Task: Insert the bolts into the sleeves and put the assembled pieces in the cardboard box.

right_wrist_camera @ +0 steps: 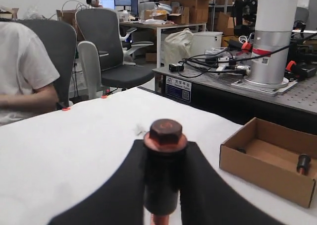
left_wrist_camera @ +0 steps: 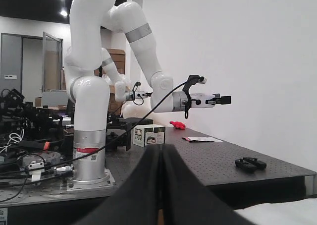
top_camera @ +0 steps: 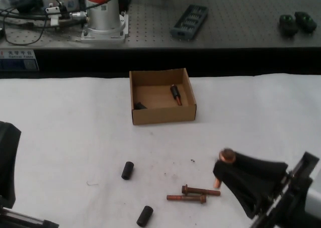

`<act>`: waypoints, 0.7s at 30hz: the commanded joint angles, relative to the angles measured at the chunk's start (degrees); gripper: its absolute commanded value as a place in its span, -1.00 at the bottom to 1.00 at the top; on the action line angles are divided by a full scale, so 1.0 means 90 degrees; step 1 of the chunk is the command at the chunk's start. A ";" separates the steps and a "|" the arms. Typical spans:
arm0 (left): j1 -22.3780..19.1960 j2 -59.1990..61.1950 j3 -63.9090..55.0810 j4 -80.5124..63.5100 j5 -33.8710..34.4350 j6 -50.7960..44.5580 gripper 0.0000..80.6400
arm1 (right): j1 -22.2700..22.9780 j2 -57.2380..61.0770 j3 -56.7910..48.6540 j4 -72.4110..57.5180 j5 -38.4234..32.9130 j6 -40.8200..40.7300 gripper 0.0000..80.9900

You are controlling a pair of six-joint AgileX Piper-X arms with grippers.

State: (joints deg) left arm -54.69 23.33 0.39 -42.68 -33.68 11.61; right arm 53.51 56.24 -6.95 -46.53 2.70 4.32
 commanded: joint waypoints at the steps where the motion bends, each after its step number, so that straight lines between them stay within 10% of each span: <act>1: 0.0000 -0.0055 -0.0043 -0.0073 0.0045 0.0026 -0.99 | -0.0043 -0.0080 -0.0469 0.0146 0.0493 0.0284 -0.87; 9: 0.0000 -0.0055 -0.0043 0.0040 0.0333 -0.0202 -0.99 | -0.0296 -0.0458 -0.2378 0.3434 0.0810 -0.0372 -0.87; 21: 0.0638 -0.0055 -0.0043 0.0312 0.1856 -0.1006 -0.99 | -0.1540 -0.0128 -0.3782 0.4465 0.0318 -0.0154 -0.87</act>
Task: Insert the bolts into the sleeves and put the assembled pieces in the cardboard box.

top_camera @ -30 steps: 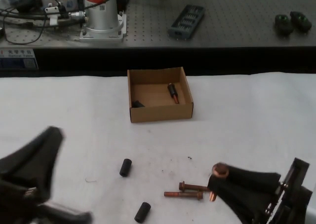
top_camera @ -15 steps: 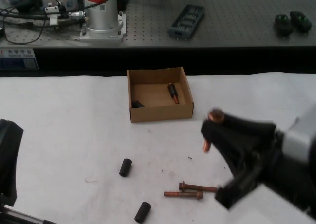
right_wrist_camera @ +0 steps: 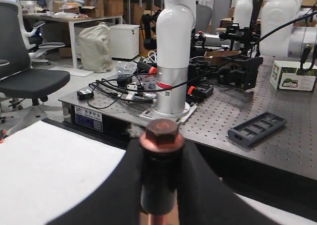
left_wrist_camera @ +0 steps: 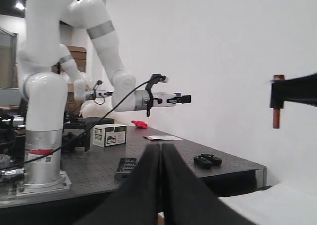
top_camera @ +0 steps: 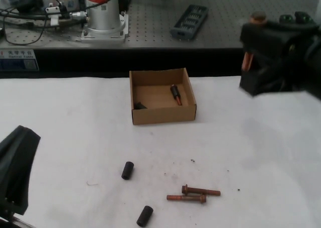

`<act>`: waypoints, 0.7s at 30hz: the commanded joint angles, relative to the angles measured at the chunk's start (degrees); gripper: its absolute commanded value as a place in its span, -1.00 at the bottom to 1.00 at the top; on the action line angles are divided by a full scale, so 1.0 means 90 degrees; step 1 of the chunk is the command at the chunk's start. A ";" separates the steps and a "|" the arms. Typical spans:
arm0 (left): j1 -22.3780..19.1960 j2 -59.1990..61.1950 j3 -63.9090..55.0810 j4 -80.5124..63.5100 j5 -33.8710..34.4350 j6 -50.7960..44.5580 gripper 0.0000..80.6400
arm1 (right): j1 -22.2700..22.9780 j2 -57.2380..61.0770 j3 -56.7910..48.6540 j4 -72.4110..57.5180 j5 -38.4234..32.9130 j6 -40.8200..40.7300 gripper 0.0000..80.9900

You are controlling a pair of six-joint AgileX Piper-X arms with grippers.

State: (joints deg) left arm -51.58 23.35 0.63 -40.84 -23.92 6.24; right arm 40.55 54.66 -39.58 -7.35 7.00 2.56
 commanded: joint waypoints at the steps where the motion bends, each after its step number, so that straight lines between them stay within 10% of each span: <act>1: 0.0372 -0.0057 -0.0070 0.0117 0.0911 -0.0455 -0.99 | -0.0209 0.0174 -0.0306 0.0279 -0.0261 0.0046 -0.87; 21: 0.1465 0.1843 -0.0329 0.0505 0.1534 -0.1179 -0.99 | -0.0711 0.3723 -0.2827 0.1222 -0.1075 0.0045 -0.87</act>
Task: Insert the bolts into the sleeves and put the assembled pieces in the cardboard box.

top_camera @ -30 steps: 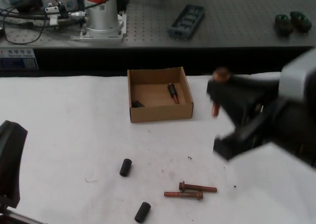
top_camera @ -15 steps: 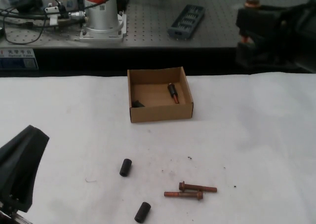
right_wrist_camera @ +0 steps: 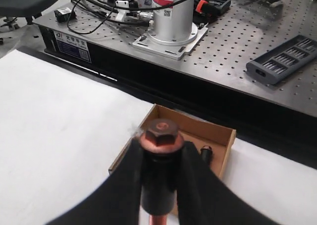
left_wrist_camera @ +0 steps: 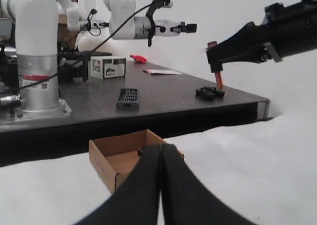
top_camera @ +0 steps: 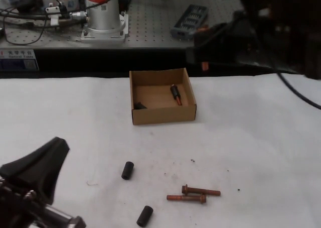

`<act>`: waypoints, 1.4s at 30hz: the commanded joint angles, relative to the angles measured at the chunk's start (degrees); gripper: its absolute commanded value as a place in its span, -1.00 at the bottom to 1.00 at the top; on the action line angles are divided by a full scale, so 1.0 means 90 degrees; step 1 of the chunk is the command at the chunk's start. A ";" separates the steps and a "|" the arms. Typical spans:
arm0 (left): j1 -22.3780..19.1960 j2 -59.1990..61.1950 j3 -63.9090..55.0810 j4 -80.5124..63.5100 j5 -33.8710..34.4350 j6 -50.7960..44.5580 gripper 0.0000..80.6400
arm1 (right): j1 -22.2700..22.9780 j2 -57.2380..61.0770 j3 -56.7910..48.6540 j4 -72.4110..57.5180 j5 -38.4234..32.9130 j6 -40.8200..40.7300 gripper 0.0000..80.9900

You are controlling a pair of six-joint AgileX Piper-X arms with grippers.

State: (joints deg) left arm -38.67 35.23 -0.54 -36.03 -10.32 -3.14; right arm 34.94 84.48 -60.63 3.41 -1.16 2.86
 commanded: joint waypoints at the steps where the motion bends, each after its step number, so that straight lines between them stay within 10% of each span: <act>1: 0.0030 0.0655 -0.0208 -0.0079 -0.0040 -0.0136 -0.99 | -0.0108 0.0588 -0.0655 0.0076 -0.0208 0.0012 -0.87; 23: 0.0030 0.1092 -0.0203 -0.0489 -0.0539 -0.0086 -0.99 | -0.0851 0.3926 -0.4494 0.2061 -0.0844 0.0458 -0.87; 42: 0.0030 0.1092 -0.0203 -0.0489 -0.0539 -0.0086 -0.99 | -0.0904 0.5341 -0.5153 0.1933 -0.1265 0.0542 -0.87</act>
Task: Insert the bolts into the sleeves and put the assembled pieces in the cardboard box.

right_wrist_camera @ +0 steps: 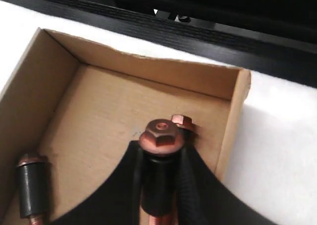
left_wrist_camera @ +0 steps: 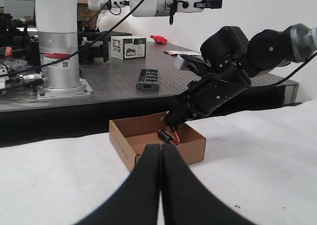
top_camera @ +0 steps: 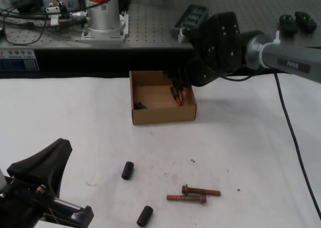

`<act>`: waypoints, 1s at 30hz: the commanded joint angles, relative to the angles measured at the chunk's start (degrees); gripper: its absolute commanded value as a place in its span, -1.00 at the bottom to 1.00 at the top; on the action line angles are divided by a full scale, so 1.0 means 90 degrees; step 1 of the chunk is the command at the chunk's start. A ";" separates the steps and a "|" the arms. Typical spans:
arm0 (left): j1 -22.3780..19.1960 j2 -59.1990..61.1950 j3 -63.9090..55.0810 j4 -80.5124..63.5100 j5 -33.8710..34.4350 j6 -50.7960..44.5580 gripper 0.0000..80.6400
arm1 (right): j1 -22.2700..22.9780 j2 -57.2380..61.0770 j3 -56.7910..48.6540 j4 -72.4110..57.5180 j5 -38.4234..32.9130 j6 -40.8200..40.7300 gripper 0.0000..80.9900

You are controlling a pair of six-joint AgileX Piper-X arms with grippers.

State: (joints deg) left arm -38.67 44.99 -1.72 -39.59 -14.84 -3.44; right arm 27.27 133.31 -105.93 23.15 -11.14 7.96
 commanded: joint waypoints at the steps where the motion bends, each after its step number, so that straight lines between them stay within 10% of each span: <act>1: 0.0030 0.0008 -0.0073 -0.0094 -0.0037 -0.0053 -0.99 | -0.0052 -0.0084 -0.0121 -0.0281 -0.0157 -0.0013 -0.76; 7: 0.0030 0.0008 -0.0073 -0.0094 -0.0037 -0.0053 -0.99 | -0.0052 -0.0084 -0.0121 -0.0275 -0.0176 0.0017 -0.22; 20: 0.0030 0.0008 -0.0073 -0.0094 -0.0039 0.0095 -0.99 | -0.0052 -0.0562 -0.0121 -0.0071 -0.1530 0.0765 -0.22; 30: 0.0030 0.0008 -0.0073 -0.0094 0.0263 0.0095 -0.99 | 0.0109 -0.2423 -0.0121 0.2681 -0.1487 -0.1001 -0.22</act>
State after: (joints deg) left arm -38.67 44.99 -1.72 -39.59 -14.84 -3.06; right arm 28.47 111.93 -106.08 46.31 -23.86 0.00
